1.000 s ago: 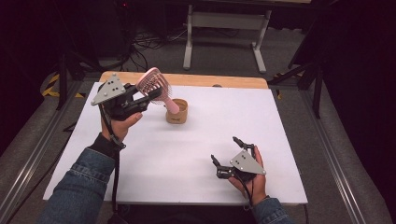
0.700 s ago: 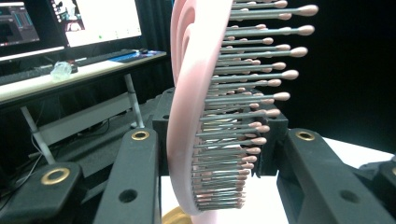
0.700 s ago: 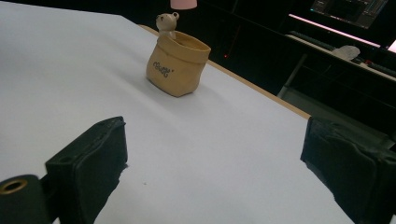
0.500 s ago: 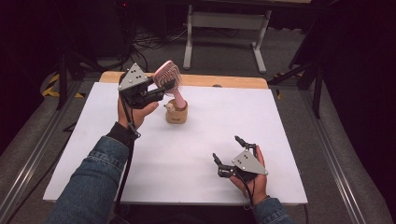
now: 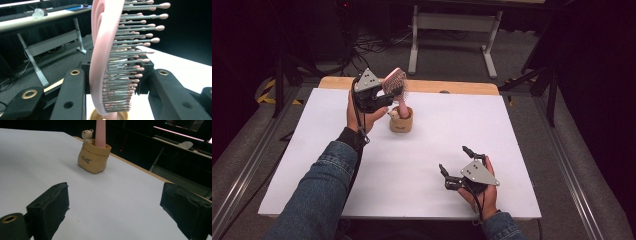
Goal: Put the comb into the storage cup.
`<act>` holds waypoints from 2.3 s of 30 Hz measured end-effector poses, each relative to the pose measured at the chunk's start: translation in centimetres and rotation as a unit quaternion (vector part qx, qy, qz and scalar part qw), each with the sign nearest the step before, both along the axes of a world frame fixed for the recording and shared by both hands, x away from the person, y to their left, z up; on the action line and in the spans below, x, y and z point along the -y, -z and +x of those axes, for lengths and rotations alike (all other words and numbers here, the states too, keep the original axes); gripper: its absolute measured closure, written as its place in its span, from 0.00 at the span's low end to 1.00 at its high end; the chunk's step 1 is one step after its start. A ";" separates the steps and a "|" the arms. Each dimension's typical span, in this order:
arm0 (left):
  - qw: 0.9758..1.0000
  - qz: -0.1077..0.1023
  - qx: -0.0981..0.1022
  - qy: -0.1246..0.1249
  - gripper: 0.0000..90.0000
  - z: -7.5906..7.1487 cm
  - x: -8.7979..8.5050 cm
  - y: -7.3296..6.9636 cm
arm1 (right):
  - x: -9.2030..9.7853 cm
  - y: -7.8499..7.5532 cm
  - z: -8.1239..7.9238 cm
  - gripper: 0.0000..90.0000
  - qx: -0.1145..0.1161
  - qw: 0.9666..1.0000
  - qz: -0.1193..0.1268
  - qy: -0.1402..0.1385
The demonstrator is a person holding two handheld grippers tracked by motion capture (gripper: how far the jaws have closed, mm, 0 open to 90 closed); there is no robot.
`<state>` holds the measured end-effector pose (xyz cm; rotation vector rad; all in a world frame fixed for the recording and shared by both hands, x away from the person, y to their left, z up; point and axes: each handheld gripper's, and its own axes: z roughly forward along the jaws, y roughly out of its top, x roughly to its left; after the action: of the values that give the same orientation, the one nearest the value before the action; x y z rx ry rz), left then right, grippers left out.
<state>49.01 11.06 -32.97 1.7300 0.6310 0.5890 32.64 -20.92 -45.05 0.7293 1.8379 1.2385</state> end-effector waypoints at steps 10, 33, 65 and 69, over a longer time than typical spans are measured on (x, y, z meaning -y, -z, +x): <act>0.999 -0.001 -0.032 -0.011 0.70 1.8 0.8 2.1 | -0.7 0.4 0.1 0.10 -0.005 1.000 -0.015 -0.002; 0.998 -0.010 -0.048 -0.038 0.67 3.1 0.9 4.0 | -1.5 1.0 0.4 0.10 -0.019 0.999 -0.044 -0.009; 0.992 -0.012 -0.046 -0.119 0.58 3.2 -4.4 3.6 | -1.8 1.2 0.2 0.09 -0.020 0.998 -0.062 -0.008; 0.991 -0.010 -0.043 -0.125 0.57 3.1 -5.0 3.7 | -1.8 1.1 0.0 0.09 -0.016 0.998 -0.067 -0.011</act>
<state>52.08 16.04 -36.66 1.6753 0.9210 0.6816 32.67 -19.11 -46.15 0.6606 1.9381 1.1116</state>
